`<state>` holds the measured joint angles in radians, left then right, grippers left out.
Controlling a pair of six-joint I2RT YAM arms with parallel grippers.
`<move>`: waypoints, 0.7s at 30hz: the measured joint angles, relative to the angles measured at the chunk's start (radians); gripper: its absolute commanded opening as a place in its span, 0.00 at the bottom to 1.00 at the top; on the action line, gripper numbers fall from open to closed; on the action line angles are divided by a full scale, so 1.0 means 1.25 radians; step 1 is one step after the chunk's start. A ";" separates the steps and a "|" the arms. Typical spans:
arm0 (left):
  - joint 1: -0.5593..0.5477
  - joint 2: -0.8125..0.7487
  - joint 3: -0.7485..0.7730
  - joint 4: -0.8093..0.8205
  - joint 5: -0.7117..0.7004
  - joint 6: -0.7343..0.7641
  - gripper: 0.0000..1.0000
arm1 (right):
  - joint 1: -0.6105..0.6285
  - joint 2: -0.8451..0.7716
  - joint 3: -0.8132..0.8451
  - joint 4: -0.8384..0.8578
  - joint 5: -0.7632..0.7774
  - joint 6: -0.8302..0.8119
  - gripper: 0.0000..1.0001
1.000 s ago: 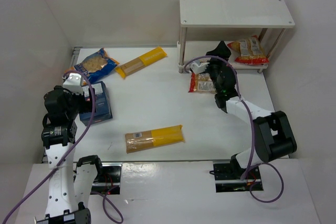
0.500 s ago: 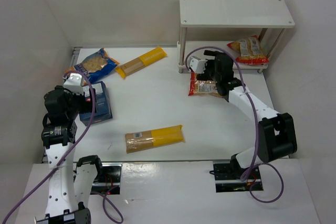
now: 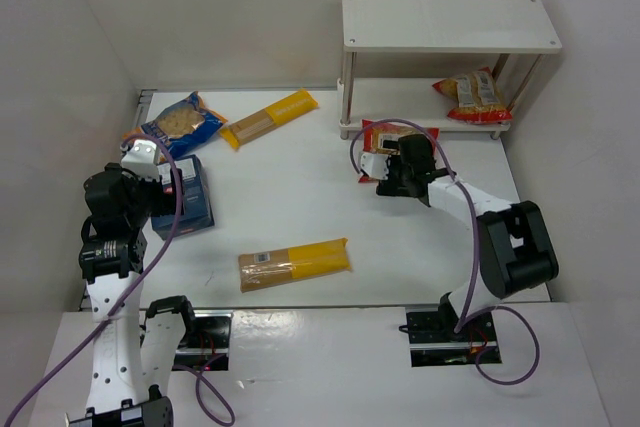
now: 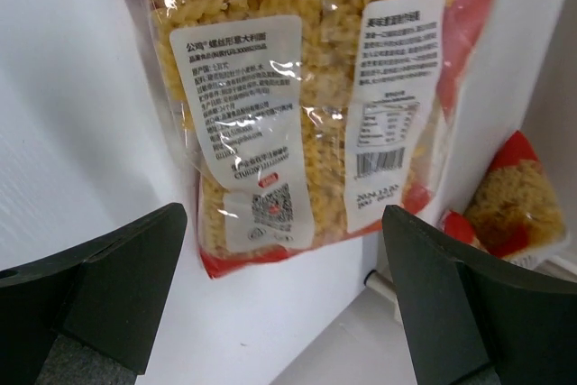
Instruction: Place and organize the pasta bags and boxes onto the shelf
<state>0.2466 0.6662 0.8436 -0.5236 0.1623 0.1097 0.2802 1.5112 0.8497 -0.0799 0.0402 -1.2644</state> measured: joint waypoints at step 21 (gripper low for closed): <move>0.000 0.016 0.000 0.000 -0.001 0.000 1.00 | -0.034 0.195 -0.011 0.234 0.027 0.001 0.16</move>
<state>0.2466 0.6861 0.8436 -0.5232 0.1616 0.1101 0.2375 1.7550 0.8356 0.2127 0.0734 -1.2629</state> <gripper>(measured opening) 1.001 0.450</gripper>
